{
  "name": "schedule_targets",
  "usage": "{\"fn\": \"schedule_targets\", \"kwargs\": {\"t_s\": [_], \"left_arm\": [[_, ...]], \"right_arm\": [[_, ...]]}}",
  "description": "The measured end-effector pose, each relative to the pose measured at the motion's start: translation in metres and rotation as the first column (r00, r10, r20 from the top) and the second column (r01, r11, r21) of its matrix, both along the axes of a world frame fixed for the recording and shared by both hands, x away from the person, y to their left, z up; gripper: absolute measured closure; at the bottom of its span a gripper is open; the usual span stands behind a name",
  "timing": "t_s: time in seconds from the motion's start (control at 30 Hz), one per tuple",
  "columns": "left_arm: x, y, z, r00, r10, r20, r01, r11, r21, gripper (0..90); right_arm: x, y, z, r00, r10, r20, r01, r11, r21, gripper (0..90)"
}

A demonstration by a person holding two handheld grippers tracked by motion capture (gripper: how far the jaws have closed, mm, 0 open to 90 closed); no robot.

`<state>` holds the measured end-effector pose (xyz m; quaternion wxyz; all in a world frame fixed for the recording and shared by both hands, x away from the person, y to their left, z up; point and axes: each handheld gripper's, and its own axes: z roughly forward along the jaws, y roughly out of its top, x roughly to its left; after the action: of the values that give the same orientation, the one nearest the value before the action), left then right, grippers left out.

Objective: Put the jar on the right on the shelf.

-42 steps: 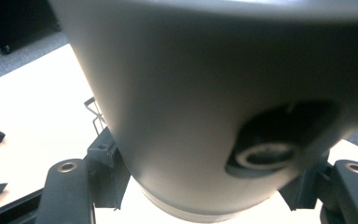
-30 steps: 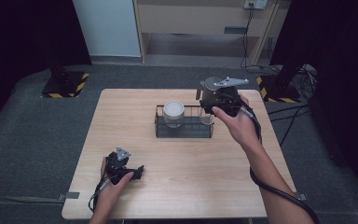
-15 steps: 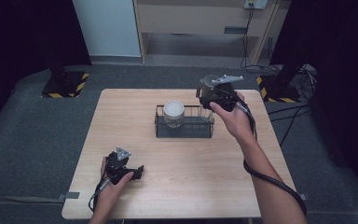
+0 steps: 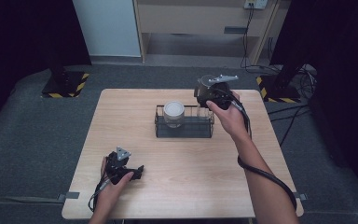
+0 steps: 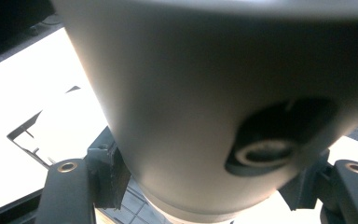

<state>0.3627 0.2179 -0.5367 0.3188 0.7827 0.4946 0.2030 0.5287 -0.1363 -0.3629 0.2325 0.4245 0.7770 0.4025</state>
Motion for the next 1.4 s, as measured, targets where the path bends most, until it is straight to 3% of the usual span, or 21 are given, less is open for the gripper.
{"fn": "schedule_targets", "kwargs": {"t_s": [0.57,1.4], "left_arm": [[0.0,0.0,0.0,1.0,0.001,0.0,-0.001,1.0,-0.001,0.0],[0.0,0.0,0.0,1.0,0.001,-0.001,-0.001,1.0,-0.002,0.0]], "right_arm": [[0.0,0.002,-0.01,1.0,0.001,-0.008,-0.001,1.0,-0.002,31.1],[-0.002,0.009,-0.026,0.9983,0.047,-0.035,-0.048,0.998,-0.029,31.1]]}}
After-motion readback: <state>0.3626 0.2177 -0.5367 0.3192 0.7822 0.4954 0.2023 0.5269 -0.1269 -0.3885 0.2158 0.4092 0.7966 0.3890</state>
